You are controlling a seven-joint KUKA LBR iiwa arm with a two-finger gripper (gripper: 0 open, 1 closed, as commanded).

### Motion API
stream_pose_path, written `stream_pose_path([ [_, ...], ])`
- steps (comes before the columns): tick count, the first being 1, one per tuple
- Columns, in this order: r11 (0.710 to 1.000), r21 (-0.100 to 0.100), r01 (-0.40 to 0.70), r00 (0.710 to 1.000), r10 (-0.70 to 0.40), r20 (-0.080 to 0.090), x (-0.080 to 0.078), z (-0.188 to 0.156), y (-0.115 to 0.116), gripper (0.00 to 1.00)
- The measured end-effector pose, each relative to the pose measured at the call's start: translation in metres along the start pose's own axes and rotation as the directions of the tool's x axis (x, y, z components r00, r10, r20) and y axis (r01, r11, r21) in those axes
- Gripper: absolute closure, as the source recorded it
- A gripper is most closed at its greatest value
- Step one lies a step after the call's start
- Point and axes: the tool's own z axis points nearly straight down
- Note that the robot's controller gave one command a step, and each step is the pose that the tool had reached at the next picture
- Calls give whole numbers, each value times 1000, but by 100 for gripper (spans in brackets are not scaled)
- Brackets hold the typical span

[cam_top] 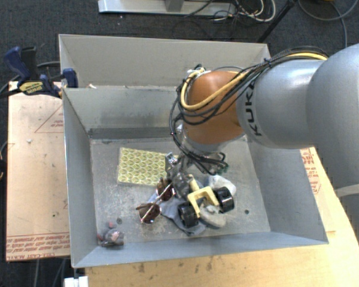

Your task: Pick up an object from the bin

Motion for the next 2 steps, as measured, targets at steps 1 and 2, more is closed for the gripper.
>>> stream_pose_path([
  [1, 1000, -7, -3, 1000, 3, -4, 41, -33, -17, 100],
  [2, 1000, 0, -15, 1000, 15, 2, 0, -177, 26, 100],
])
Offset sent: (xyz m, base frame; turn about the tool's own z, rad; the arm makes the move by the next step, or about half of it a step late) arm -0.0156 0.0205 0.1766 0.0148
